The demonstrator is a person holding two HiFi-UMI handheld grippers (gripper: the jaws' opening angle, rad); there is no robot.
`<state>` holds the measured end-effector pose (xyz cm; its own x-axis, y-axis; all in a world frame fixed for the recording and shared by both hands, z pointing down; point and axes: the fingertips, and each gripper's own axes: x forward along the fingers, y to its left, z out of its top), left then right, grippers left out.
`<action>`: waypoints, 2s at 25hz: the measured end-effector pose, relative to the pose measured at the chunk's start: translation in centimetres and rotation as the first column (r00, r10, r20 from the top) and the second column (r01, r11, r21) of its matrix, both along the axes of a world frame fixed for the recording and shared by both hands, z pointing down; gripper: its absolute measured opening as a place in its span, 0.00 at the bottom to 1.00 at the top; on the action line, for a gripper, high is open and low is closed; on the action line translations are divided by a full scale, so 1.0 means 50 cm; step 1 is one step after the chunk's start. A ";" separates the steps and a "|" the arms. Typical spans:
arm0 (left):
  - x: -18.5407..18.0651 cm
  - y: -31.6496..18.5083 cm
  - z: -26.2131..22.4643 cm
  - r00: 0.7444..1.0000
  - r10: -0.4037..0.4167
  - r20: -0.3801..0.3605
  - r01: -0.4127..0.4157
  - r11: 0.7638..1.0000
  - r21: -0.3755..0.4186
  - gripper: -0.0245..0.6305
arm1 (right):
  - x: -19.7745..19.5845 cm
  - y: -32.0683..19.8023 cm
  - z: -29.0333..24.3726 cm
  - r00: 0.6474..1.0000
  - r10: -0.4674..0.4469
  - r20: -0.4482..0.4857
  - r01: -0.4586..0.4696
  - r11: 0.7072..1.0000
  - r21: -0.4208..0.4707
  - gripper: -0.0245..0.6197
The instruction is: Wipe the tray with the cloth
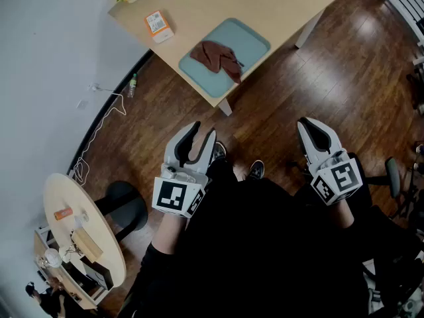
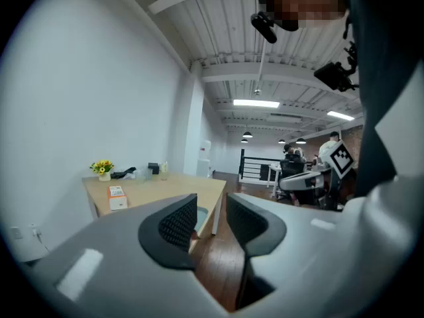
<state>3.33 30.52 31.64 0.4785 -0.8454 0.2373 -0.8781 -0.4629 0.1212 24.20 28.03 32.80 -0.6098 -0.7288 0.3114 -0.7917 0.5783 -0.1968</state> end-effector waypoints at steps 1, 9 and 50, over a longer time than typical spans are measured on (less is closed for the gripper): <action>-0.021 -0.022 0.028 1.000 -0.011 0.005 0.011 1.000 -0.025 0.22 | -0.015 -0.032 0.009 1.000 -0.014 -0.005 0.014 1.000 0.011 0.08; -0.166 -0.238 0.165 0.998 -0.049 0.043 0.055 0.989 -0.137 0.23 | -0.155 -0.257 0.077 1.000 -0.027 -0.008 0.027 0.999 -0.018 0.09; -0.399 -0.723 0.600 0.881 0.167 0.443 0.171 0.761 -0.626 0.22 | -0.209 -0.821 0.464 0.882 -0.253 -0.398 0.100 0.925 -0.365 0.23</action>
